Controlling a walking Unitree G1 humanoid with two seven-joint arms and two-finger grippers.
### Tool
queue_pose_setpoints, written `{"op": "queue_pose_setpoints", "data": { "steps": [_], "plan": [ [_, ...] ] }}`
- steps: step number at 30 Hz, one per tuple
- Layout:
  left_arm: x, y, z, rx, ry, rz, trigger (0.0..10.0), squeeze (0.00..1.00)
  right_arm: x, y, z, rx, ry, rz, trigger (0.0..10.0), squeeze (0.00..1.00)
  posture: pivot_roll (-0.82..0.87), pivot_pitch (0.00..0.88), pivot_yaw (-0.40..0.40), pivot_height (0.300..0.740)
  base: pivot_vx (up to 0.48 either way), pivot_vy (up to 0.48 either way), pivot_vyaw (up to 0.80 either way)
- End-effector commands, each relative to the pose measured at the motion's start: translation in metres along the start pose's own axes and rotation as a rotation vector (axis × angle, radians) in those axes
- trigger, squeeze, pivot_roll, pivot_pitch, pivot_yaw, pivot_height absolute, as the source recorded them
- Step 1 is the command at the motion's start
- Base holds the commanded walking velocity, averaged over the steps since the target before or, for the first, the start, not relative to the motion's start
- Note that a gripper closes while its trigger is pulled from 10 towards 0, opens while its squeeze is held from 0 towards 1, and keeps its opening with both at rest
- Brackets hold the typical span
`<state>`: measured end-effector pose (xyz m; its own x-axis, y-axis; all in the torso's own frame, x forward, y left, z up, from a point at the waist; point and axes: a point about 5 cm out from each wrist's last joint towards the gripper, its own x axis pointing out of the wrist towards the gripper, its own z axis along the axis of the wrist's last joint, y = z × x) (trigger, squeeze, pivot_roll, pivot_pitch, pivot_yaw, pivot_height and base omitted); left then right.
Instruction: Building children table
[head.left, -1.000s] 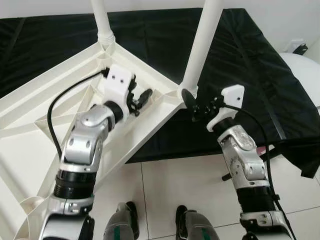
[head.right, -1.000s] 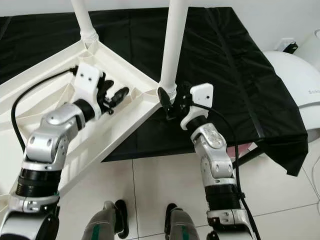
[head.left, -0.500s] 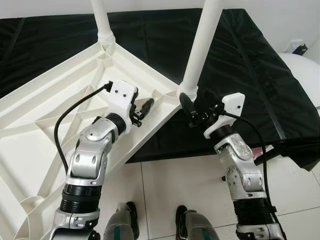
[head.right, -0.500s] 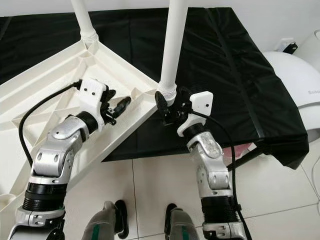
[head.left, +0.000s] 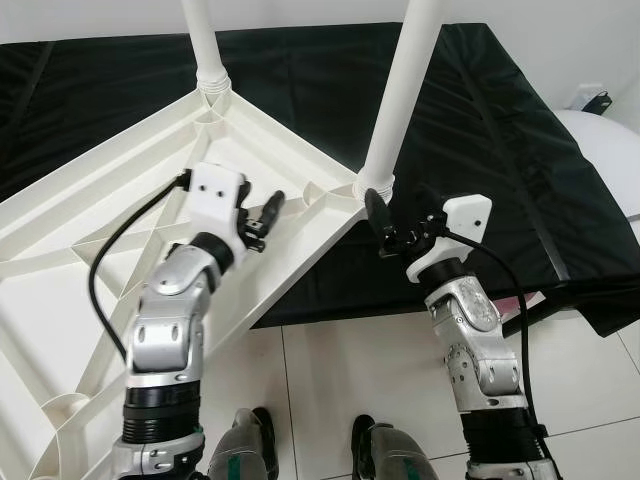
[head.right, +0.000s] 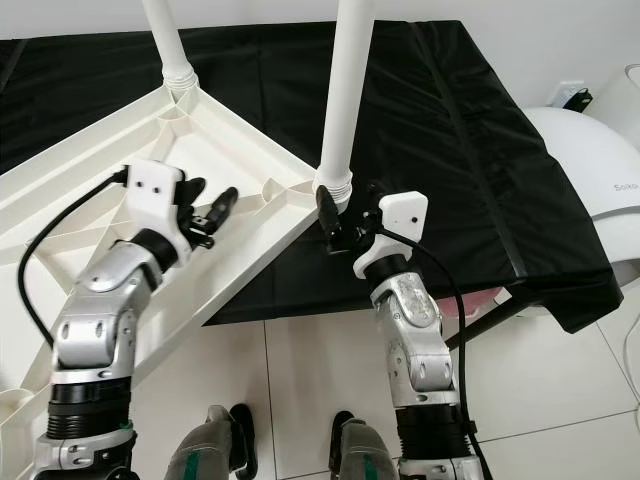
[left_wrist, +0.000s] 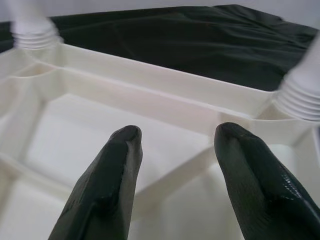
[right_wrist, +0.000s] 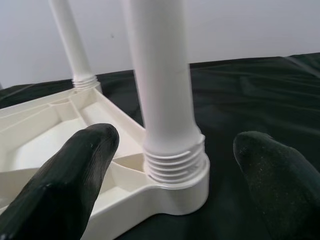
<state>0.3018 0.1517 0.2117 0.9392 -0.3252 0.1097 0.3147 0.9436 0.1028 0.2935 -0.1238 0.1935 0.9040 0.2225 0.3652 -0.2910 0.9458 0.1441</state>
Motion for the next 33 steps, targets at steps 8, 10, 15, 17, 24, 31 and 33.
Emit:
{"op": "queue_pose_setpoints", "data": {
  "steps": [8, 10, 15, 17, 24, 31, 33],
  "plan": [
    [-0.013, 0.020, 0.006, 0.064, -0.067, 0.388, 10.0, 0.00, -0.004, -0.005, -0.002, -0.045, 0.032, -0.043, 10.0, 0.00, -0.11, 0.146, -0.001, 0.740, 0.000, 0.000, 0.00],
    [-0.012, 0.019, 0.004, 0.068, -0.070, 0.357, 10.0, 0.00, -0.003, -0.006, -0.006, -0.090, 0.043, -0.032, 10.0, 0.00, -0.10, 0.142, -0.006, 0.740, 0.000, 0.000, 0.00],
    [-0.011, 0.018, 0.001, 0.023, -0.083, 0.335, 10.0, 0.00, -0.002, -0.006, -0.007, -0.117, 0.038, -0.017, 10.0, 0.00, -0.09, 0.138, -0.003, 0.740, 0.000, 0.000, 0.00],
    [-0.012, 0.019, 0.001, 0.004, -0.092, 0.343, 10.0, 0.00, -0.002, -0.008, -0.007, -0.114, 0.033, -0.025, 10.0, 0.00, -0.09, 0.139, 0.000, 0.740, 0.000, 0.000, 0.00],
    [-0.017, 0.016, -0.003, 0.071, -0.095, 0.346, 10.0, 0.00, -0.005, -0.008, -0.006, -0.102, 0.022, -0.028, 10.0, 0.00, -0.09, 0.135, 0.002, 0.740, 0.000, 0.000, 0.00],
    [-0.010, -0.010, -0.008, 0.151, -0.070, 0.148, 10.0, 0.00, -0.003, -0.008, -0.006, -0.096, 0.020, -0.017, 10.0, 0.00, -0.08, 0.136, -0.007, 0.740, 0.000, 0.000, 0.00],
    [-0.008, -0.016, -0.009, 0.161, -0.059, 0.102, 10.0, 0.00, -0.002, -0.008, -0.006, -0.098, 0.021, -0.013, 10.0, 0.00, -0.08, 0.136, -0.007, 0.740, 0.000, 0.000, 0.00]
  ]
}}
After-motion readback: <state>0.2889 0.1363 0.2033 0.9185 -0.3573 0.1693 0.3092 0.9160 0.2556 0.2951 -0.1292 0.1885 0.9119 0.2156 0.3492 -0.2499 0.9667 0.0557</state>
